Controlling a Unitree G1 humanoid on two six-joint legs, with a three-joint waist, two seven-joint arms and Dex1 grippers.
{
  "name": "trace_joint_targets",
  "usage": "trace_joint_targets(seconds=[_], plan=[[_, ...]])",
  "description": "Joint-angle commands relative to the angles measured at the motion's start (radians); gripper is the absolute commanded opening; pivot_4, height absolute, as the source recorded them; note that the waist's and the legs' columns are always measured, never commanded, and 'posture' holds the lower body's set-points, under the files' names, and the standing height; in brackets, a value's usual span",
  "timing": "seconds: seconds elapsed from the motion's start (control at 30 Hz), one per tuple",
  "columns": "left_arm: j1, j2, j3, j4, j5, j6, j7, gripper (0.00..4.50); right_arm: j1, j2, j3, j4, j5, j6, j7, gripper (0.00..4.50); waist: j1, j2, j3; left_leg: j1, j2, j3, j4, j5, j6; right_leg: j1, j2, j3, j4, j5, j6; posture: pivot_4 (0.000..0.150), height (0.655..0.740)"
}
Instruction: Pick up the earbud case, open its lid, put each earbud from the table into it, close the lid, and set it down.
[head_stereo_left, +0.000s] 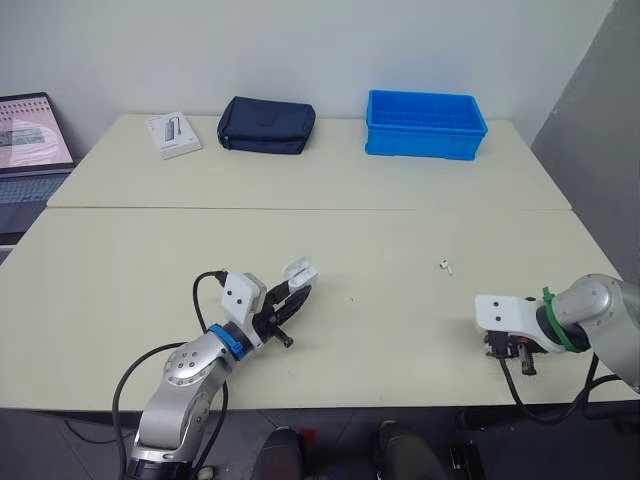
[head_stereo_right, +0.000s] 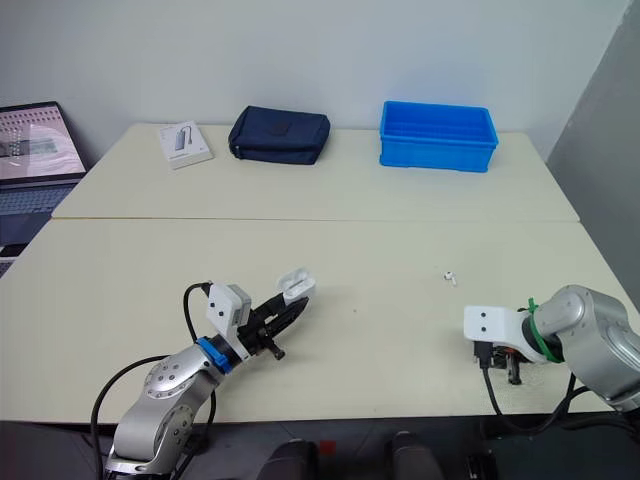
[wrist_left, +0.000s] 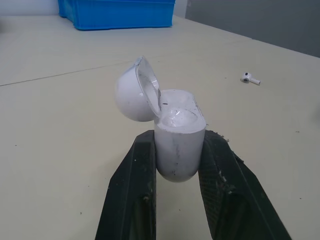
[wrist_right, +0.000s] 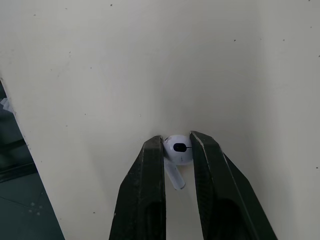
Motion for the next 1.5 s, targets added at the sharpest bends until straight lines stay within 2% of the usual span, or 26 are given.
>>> trace_joint_targets(seconds=[0.03, 0.2, 0.3, 0.43, 0.5, 0.63, 0.77, 0.9, 1.13, 1.5], plan=[[-0.003, -0.007, 0.003, -0.035, -0.009, -0.024, 0.004, 0.78, -0.012, 0.008, 0.001, -0.004, -0.002, 0.011, -0.01, 0.37, 0.0, 0.0, 0.0, 0.0, 0.0, 0.0, 0.0, 0.0, 0.0, 0.0, 0.0, 0.0, 0.0, 0.0, 0.0, 0.15, 0.7376], [-0.014, -0.009, 0.005, -0.032, -0.021, -0.031, -0.009, 0.78, -0.053, 0.038, -0.069, -0.04, 0.076, 0.041, -0.006, 0.37, -0.002, 0.0, 0.0, 0.0, 0.0, 0.0, 0.0, 0.0, 0.0, 0.0, 0.0, 0.0, 0.0, 0.001, 0.001, 0.15, 0.7376], [-0.028, -0.014, 0.007, -0.028, -0.036, -0.038, -0.022, 0.78, -0.117, 0.136, -0.142, -0.071, 0.177, 0.111, -0.036, 0.37, -0.003, 0.0, 0.0, 0.0, 0.0, 0.0, -0.001, 0.0, 0.0, -0.001, 0.001, 0.0, 0.0, 0.002, 0.003, 0.15, 0.7376], [-0.056, -0.026, -0.006, -0.025, -0.044, -0.042, -0.028, 0.78, -0.248, 0.426, -0.257, -0.105, 0.329, 0.298, -0.196, 0.37, -0.004, -0.001, 0.001, -0.001, 0.001, -0.002, -0.001, 0.0, 0.0, -0.001, 0.002, -0.001, 0.001, 0.002, 0.003, 0.15, 0.7376], [-0.07, -0.036, -0.014, -0.029, -0.044, -0.04, -0.026, 0.78, -0.283, 0.59, -0.316, -0.111, 0.379, 0.323, -0.302, 0.37, -0.002, -0.001, 0.001, -0.001, 0.001, -0.003, -0.001, 0.0, 0.0, -0.001, 0.002, -0.001, 0.002, 0.002, 0.003, 0.15, 0.7376], [-0.105, -0.053, -0.024, -0.032, -0.041, -0.037, -0.013, 0.78, -0.274, 0.899, -0.411, -0.098, 0.489, 0.218, -0.472, 0.37, 0.003, 0.0, 0.001, -0.004, 0.001, -0.005, -0.002, 0.0, 0.0, -0.002, 0.002, -0.003, 0.002, 0.002, 0.004, 0.15, 0.7376], [-0.129, -0.062, -0.029, -0.035, -0.043, -0.031, -0.005, 0.78, -0.233, 1.056, -0.409, -0.096, 0.54, 0.205, -0.6, 0.37, 0.003, 0.0, 0.001, -0.006, 0.0, -0.005, -0.001, 0.0, 0.0, -0.002, 0.002, -0.003, 0.001, 0.002, 0.004, 0.15, 0.7376], [-0.15, -0.068, -0.034, -0.045, -0.051, -0.021, 0.001, 0.78, -0.176, 1.107, -0.355, -0.085, 0.542, 0.135, -0.656, 0.37, 0.002, 0.0, 0.0, -0.005, 0.0, -0.005, -0.001, 0.0, 0.0, -0.003, 0.002, -0.003, 0.002, 0.002, 0.004, 0.15, 0.7376], [-0.17, -0.069, -0.036, -0.038, -0.059, -0.019, -0.004, 0.78, -0.141, 1.114, -0.256, -0.026, 0.507, -0.016, -0.697, 0.37, -0.002, 0.0, 0.0, -0.004, 0.001, -0.005, -0.001, 0.0, 0.0, -0.003, 0.002, -0.003, 0.003, 0.002, 0.004, 0.15, 0.7376], [-0.176, -0.065, -0.033, -0.024, -0.061, -0.028, -0.021, 0.78, -0.113, 1.099, -0.179, 0.032, 0.501, -0.109, -0.724, 0.37, -0.002, 0.0, 0.0, -0.004, 0.001, -0.005, -0.001, 0.0, 0.0, -0.003, 0.002, -0.003, 0.002, 0.002, 0.004, 0.15, 0.7376]])
